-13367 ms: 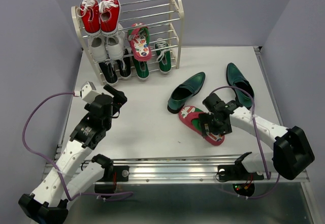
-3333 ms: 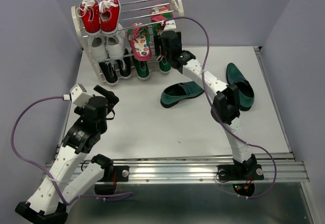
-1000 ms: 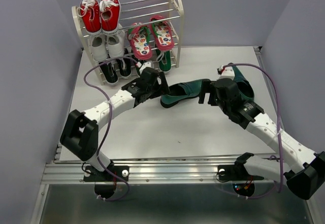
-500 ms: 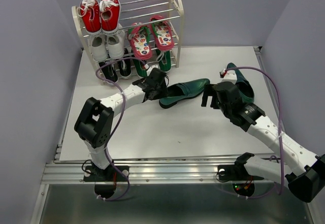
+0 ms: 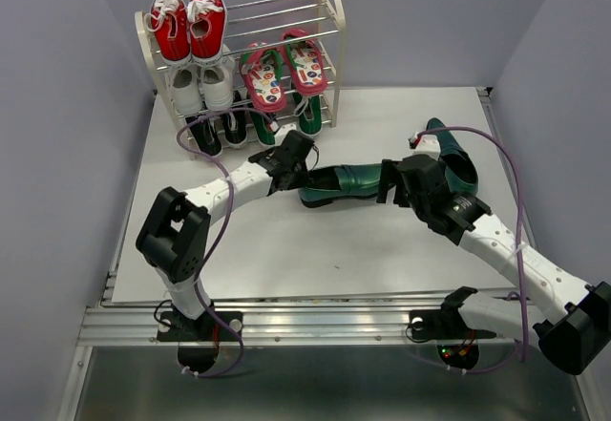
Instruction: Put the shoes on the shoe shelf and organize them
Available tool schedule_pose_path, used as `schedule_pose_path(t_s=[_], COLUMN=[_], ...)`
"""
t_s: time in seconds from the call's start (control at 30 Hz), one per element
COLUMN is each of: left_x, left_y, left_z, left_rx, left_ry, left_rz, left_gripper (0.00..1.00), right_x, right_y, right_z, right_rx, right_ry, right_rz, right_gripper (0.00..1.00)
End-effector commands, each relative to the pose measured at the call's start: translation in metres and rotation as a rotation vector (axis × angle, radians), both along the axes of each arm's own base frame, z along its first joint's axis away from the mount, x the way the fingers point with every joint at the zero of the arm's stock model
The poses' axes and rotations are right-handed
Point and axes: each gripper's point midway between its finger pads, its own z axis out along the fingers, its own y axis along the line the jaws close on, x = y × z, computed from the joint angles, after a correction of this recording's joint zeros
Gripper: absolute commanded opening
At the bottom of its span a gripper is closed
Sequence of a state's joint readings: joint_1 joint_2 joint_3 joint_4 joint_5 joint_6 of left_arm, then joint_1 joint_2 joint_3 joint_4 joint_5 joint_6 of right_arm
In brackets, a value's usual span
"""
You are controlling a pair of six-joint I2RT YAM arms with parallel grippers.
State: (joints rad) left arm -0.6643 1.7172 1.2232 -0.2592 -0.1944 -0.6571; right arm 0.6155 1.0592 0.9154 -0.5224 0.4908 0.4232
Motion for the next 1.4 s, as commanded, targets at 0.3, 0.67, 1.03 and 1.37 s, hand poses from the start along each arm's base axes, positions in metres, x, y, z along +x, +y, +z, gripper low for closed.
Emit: schedule_pose_path(t_s=[0.3, 0.67, 1.03, 1.37], left_x=[-0.036, -0.054, -0.073, -0.068], left_y=[0.05, 0.028, 0.021, 0.012], left_z=[0.045, 0.03, 0.068, 0.028], left_rx=[-0.382, -0.236, -0.093, 0.057], left_ry=[-0.005, 0.029, -0.22, -0.187], left_rz=[0.621, 0.31, -0.201, -0.391], left_gripper=[0.0, 0.89, 0.99, 0.99], right_x=[0.012, 0.014, 0.007, 0.007], right_y=[0.059, 0.052, 0.046, 0.049], right_z=[0.005, -0.001, -0.015, -0.009], right_rx=[0.173, 0.14, 0.092, 0.088], right_ry=[0.043, 0.039, 0.06, 0.049], right_rz=[0.175, 0.155, 0.181, 0.208], right_gripper=[1.0, 1.0, 1.0, 1.0])
